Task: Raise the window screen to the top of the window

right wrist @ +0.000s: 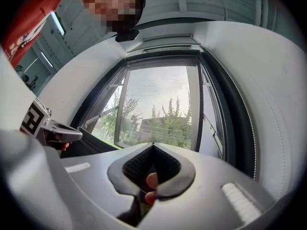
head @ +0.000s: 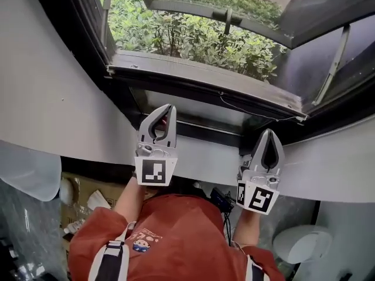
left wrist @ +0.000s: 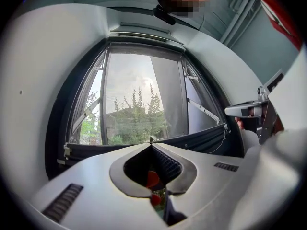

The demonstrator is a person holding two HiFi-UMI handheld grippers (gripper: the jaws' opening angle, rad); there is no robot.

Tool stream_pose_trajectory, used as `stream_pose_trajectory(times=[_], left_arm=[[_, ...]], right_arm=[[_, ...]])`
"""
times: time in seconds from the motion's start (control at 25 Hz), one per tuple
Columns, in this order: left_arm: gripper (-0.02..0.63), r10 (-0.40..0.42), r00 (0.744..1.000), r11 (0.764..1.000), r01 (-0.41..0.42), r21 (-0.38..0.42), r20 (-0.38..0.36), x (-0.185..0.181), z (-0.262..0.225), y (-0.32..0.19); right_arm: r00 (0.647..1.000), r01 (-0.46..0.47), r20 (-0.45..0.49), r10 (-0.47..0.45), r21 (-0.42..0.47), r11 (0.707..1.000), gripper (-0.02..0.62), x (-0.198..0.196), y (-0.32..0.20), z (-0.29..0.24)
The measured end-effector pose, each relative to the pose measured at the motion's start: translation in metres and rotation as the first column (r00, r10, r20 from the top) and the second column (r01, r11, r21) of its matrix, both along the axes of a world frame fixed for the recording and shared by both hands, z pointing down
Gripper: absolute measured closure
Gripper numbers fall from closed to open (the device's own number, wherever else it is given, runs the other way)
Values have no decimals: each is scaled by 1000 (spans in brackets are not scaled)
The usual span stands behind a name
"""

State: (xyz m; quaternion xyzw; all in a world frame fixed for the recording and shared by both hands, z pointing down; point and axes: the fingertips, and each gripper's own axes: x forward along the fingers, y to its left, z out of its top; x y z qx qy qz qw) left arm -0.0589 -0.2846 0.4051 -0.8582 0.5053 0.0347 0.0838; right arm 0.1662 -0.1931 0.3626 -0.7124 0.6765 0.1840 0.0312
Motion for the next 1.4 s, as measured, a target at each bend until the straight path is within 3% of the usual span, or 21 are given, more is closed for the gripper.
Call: stream_pose_trajectory(times=[0.48, 0.56, 0.64, 0.68, 0.72, 0.8, 0.96, 1.04, 1.12, 1.28, 1.4], left_arm=[[600, -19, 998, 999, 16, 40, 64, 7, -7, -14], [600, -19, 993, 999, 15, 35, 113, 11, -4, -16], [600, -50, 972, 998, 37, 60, 230, 14, 1, -20], [600, -79, 953, 994, 53, 94, 294, 16, 3, -23], [600, -106, 932, 989, 64, 131, 348, 17, 5, -26], [595, -123, 892, 984, 53, 168, 435, 21, 9, -30], [537, -93, 806, 985, -13, 175, 584, 32, 18, -36], [519, -87, 756, 984, -38, 175, 648, 36, 21, -37], [494, -78, 682, 985, -60, 163, 727, 40, 29, -40], [442, -97, 485, 982, -94, 162, 869, 42, 46, -48], [431, -111, 392, 981, -107, 165, 913, 42, 52, -55]], right_arm=[[999, 35, 8, -35, -38, 999, 586, 11, -28, 17], [999, 30, -31, -32, -52, 998, 586, 11, -32, 19], [995, 43, -82, -48, -58, 997, 584, 9, -35, 18], [992, 58, -112, -65, -63, 996, 581, 6, -37, 16], [986, 71, -147, -81, -70, 995, 518, 3, -41, 14], [969, 69, -231, -91, -103, 992, 502, -1, -47, 15], [915, -7, -386, -115, -301, 954, 466, -1, -60, 45], [879, -32, -455, -142, -353, 935, 446, -2, -67, 57], [829, -72, -537, -158, -383, 921, 433, -3, -74, 67], [693, -188, -698, -181, -418, 889, 414, 3, -84, 86], [605, -261, -775, -182, -410, 874, 410, 8, -90, 93]])
